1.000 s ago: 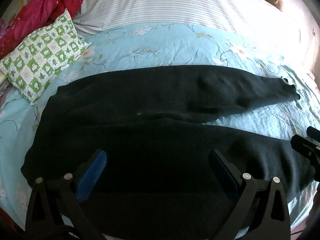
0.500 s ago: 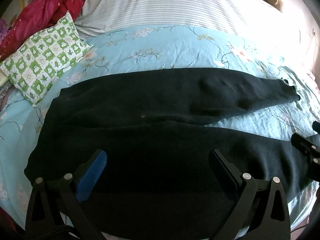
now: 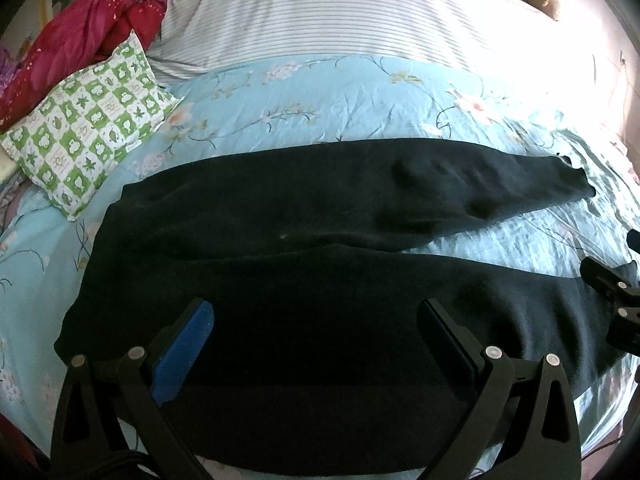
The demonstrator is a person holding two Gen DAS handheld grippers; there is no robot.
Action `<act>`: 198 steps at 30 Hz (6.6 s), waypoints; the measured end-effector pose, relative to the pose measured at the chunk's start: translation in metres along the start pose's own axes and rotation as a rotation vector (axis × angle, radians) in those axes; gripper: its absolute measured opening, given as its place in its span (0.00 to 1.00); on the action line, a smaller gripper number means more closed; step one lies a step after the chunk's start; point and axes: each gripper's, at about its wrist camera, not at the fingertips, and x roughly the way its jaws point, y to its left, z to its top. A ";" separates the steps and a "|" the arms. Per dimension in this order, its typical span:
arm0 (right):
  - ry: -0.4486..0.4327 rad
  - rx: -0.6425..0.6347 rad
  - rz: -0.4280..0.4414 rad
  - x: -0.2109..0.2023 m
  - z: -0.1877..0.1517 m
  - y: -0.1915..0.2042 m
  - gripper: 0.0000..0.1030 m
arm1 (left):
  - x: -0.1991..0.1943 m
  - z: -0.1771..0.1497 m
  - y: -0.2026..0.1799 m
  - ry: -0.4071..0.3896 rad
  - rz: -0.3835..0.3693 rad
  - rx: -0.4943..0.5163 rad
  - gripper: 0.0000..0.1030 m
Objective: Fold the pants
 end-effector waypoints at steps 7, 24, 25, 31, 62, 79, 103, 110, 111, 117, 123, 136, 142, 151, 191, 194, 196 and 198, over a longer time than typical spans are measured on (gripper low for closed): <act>0.023 -0.023 0.005 0.007 0.001 0.006 1.00 | 0.001 -0.001 -0.001 0.008 0.007 0.003 0.99; 0.070 -0.028 0.007 0.019 0.004 0.005 1.00 | 0.009 0.001 0.002 0.027 0.002 0.015 0.99; 0.070 -0.028 0.006 0.019 0.004 0.005 1.00 | 0.009 0.001 0.002 0.026 0.002 0.016 0.99; 0.070 -0.032 0.005 0.019 0.005 0.004 1.00 | 0.009 0.001 0.002 0.025 0.003 0.016 0.99; 0.072 0.025 0.035 0.013 0.013 -0.014 1.00 | 0.008 0.010 -0.001 0.018 0.051 0.039 0.99; 0.121 0.136 0.182 0.029 0.021 -0.051 1.00 | 0.014 0.034 -0.015 0.010 -0.051 0.107 0.99; 0.264 0.382 0.340 0.179 0.102 -0.234 0.83 | 0.179 0.189 -0.133 0.261 -0.473 0.521 0.85; 0.296 0.273 0.380 0.203 0.116 -0.228 0.71 | 0.208 0.196 -0.162 0.343 -0.490 0.683 0.79; 0.299 0.265 0.406 0.203 0.117 -0.226 0.64 | 0.207 0.196 -0.164 0.352 -0.501 0.693 0.72; 0.319 0.278 0.503 0.199 0.108 -0.221 0.18 | 0.190 0.190 -0.172 0.376 -0.600 0.703 0.15; 0.227 0.314 0.548 0.158 0.104 -0.227 0.16 | 0.149 0.184 -0.157 0.320 -0.646 0.657 0.07; 0.126 0.111 0.460 0.053 0.043 -0.211 0.16 | 0.034 0.109 -0.135 0.239 -0.703 0.564 0.07; 0.113 0.089 0.393 0.027 0.002 -0.214 0.14 | 0.005 0.071 -0.134 0.250 -0.720 0.570 0.07; 0.139 0.125 0.356 0.008 -0.049 -0.222 0.02 | -0.016 0.020 -0.153 0.282 -0.765 0.613 0.05; 0.148 0.627 0.358 0.017 -0.054 -0.170 0.07 | 0.090 0.053 0.026 0.393 -0.486 -0.377 0.11; 0.120 0.565 0.366 0.001 -0.045 -0.170 0.07 | 0.075 0.055 0.026 0.353 -0.492 -0.345 0.09; 0.108 0.560 0.387 -0.009 -0.041 -0.173 0.07 | 0.060 0.058 0.025 0.327 -0.499 -0.322 0.08; 0.093 0.550 0.396 -0.022 -0.039 -0.176 0.07 | 0.043 0.059 0.024 0.300 -0.513 -0.300 0.08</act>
